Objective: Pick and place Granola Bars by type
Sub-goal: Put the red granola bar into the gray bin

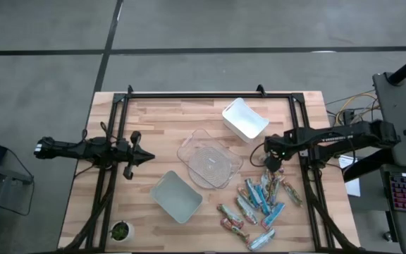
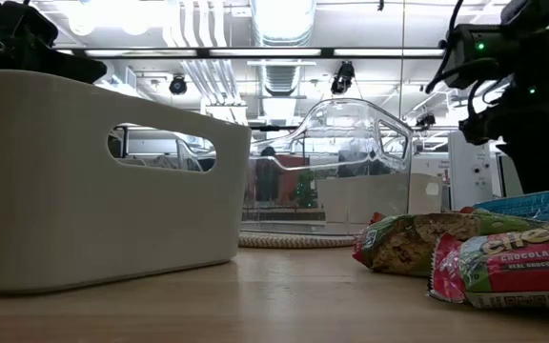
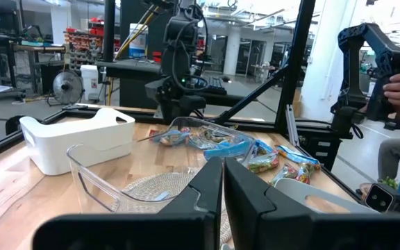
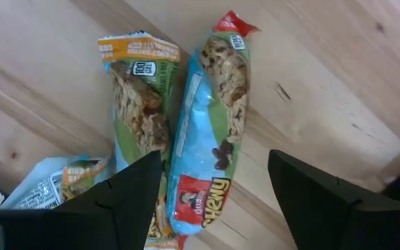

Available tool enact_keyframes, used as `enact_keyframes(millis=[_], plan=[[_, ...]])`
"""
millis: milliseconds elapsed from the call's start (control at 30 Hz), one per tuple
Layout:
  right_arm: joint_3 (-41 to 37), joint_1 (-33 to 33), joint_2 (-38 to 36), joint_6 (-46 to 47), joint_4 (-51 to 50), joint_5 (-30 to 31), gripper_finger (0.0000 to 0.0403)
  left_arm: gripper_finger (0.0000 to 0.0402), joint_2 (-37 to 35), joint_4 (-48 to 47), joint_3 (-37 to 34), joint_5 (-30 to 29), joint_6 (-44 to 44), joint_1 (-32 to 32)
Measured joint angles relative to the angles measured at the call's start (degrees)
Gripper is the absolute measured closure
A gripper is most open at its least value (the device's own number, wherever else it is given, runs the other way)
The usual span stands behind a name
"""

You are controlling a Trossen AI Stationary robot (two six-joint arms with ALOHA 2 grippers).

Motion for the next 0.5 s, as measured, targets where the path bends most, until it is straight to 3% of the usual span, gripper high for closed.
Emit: enact_keyframes(millis=[500], plan=[[-2.15,0.48,2.69,1.45,4.91,2.25,0.0154,0.0401,0.00,0.00,0.01,0.00,0.00,0.01]])
